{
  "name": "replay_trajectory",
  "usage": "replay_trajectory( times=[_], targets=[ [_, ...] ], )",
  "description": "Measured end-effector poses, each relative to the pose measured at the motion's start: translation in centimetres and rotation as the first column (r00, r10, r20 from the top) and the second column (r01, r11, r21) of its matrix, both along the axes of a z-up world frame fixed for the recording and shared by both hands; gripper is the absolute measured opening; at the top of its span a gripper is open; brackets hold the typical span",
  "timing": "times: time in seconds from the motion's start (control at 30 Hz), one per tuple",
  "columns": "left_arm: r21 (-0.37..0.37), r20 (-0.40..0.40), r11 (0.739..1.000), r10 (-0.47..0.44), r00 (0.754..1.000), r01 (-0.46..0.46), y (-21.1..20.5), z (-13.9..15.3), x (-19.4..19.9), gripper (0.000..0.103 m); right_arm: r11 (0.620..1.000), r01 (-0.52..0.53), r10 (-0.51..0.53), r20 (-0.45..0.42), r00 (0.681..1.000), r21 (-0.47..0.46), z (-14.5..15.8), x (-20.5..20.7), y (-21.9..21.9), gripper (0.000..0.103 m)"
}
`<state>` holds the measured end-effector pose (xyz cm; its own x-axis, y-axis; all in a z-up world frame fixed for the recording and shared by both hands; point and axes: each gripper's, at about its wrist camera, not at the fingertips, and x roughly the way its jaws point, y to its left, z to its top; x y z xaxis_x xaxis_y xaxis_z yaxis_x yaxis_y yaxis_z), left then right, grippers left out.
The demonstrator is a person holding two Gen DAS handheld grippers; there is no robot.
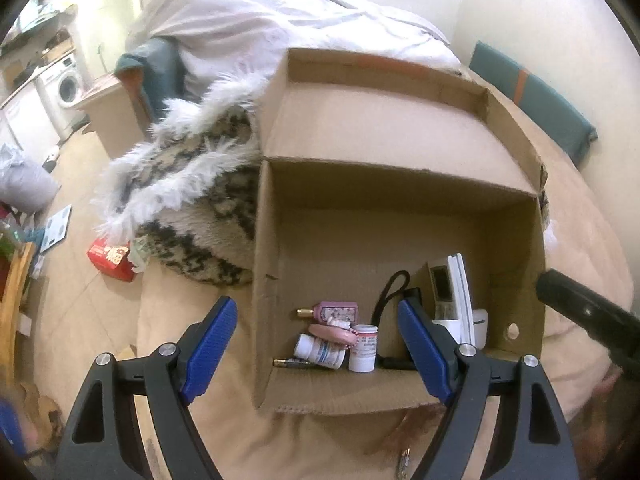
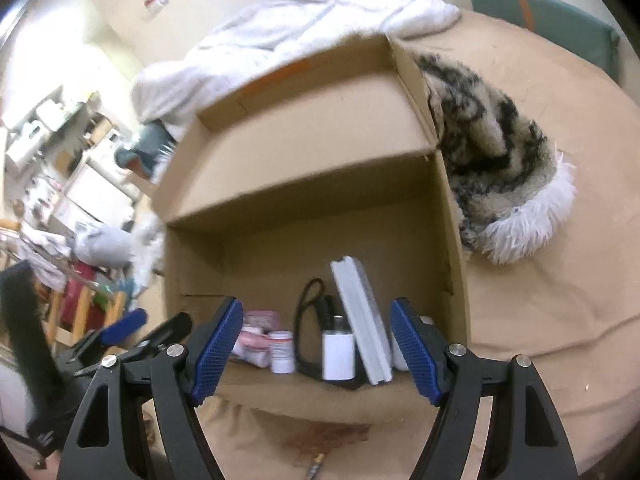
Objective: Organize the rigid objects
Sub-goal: 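Move both tools out of the box down toward the battery and comb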
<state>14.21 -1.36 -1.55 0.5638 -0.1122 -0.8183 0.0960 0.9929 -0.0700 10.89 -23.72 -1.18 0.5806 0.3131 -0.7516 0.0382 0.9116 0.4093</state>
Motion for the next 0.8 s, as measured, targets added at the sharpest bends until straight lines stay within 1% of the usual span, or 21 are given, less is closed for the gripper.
replay_trajectory(
  times=[0.13,0.27,0.43,0.57,0.7,0.8],
  targets=[
    [-0.007,0.013,1.000,0.007,1.000,-0.007,0.8,0.9,-1.5,0.080,1.000,-0.006,0.006,0.021,1.000,0.000,0.7,-2.0,0.3,0.080],
    [-0.010,0.012,1.000,0.019,1.000,-0.019,1.7,0.8,-2.9,0.080,1.000,-0.022,0.022,0.008,1.000,-0.016,0.6,-3.2,0.6,0.080],
    [-0.040,-0.040,0.998,0.050,0.998,-0.051,2.9,-0.5,-4.3,0.080,0.999,-0.043,0.042,-0.040,0.998,-0.030,-0.7,-4.3,1.2,0.080],
    [-0.044,-0.050,0.997,0.066,0.997,-0.068,3.3,-0.8,-5.0,0.081,0.999,-0.053,0.052,-0.066,0.996,-0.014,-1.5,-5.1,1.3,0.080],
    [-0.031,-0.088,0.998,0.043,0.995,-0.046,2.7,-2.0,-5.3,0.080,0.998,-0.066,0.064,-0.090,0.994,-0.019,-2.3,-5.5,1.3,0.080],
    [-0.027,-0.132,1.000,0.011,0.991,-0.014,2.1,-3.5,-5.4,0.080,0.997,-0.073,0.072,-0.147,0.987,-0.002,-3.7,-5.3,1.4,0.080]
  ],
)
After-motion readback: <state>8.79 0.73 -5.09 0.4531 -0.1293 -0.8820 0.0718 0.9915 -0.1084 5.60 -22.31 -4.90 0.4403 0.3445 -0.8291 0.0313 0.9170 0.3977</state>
